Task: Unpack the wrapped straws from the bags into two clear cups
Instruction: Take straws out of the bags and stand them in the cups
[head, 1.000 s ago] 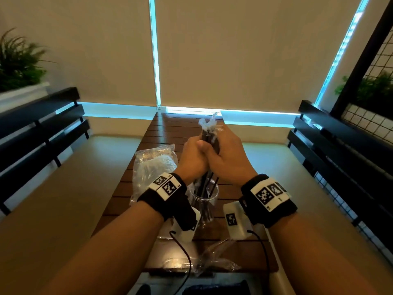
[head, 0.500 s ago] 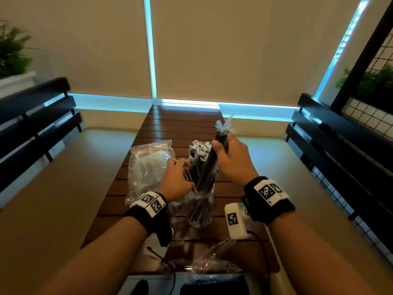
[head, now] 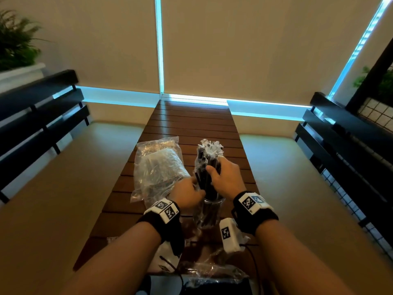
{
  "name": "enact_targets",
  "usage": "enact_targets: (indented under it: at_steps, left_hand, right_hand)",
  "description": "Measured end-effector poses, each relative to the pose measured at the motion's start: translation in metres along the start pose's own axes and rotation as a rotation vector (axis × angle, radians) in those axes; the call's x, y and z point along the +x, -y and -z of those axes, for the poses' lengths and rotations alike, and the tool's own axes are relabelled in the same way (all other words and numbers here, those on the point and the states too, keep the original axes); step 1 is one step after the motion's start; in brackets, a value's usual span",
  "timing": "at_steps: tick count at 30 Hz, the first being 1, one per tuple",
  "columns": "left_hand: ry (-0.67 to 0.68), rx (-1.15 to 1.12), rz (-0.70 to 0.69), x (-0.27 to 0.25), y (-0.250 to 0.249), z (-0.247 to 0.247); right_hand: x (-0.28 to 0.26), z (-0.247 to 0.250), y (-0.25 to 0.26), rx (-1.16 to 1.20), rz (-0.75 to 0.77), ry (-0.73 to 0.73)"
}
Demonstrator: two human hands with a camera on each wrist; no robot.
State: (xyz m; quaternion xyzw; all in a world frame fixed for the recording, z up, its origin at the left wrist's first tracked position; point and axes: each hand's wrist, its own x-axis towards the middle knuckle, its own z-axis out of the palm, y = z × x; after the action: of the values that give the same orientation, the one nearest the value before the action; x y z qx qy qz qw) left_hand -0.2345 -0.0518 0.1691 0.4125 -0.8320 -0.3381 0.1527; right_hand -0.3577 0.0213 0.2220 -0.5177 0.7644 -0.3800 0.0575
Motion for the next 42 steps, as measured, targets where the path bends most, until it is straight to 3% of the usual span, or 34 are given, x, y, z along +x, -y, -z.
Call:
enact_targets:
  at_steps: [4,7,11,14,18,21,25,27,29,31,34,38,42]
  left_hand:
    - [-0.079,0.036,0.019,-0.002,-0.002,-0.008]
    - [-0.080,0.007,0.029,-0.003,-0.004,-0.010]
    - [-0.093,-0.017,0.027,-0.002,-0.002,-0.012]
    - [-0.075,-0.019,0.036,-0.002,0.000,-0.014]
    - [-0.048,-0.007,0.040,-0.002,0.000,-0.012]
    - [-0.035,-0.052,0.042,-0.006,0.000,-0.006]
    - [0.139,-0.294,0.095,-0.013,0.003,0.017]
    - [0.112,-0.125,0.070,-0.010,0.013,0.033]
    - [0.012,0.224,0.037,-0.007,0.025,0.050]
    - [-0.024,0.479,0.059,-0.005,0.044,0.057]
    - [0.011,0.627,0.130,-0.005,0.072,0.056]
    - [-0.010,0.567,0.171,-0.003,0.088,0.055]
    - [-0.072,0.295,0.140,0.004,0.085,0.070]
  right_hand:
    - [-0.002,-0.012,-0.010,-0.140,-0.042,0.126]
    - [-0.002,-0.010,-0.006,-0.084,-0.041,0.094]
    - [-0.005,-0.001,0.009,0.037,0.121,-0.048]
    - [-0.005,-0.006,0.007,-0.075,0.215,-0.002]
    - [-0.008,-0.011,-0.003,-0.188,0.220,0.113]
    - [-0.009,-0.008,0.001,-0.200,0.195,0.007]
    - [-0.003,0.002,0.024,-0.309,0.242,-0.247]
    - [0.000,0.002,0.037,-0.264,0.328,-0.289]
    - [0.002,-0.003,0.051,-0.231,0.447,-0.178]
    - [0.001,-0.014,0.064,-0.296,0.522,0.082]
    - [-0.003,-0.038,0.074,-0.523,0.461,0.456]
    - [-0.010,-0.076,0.069,-0.651,0.402,0.669]
    - [-0.007,-0.114,0.054,-0.674,0.266,0.659]
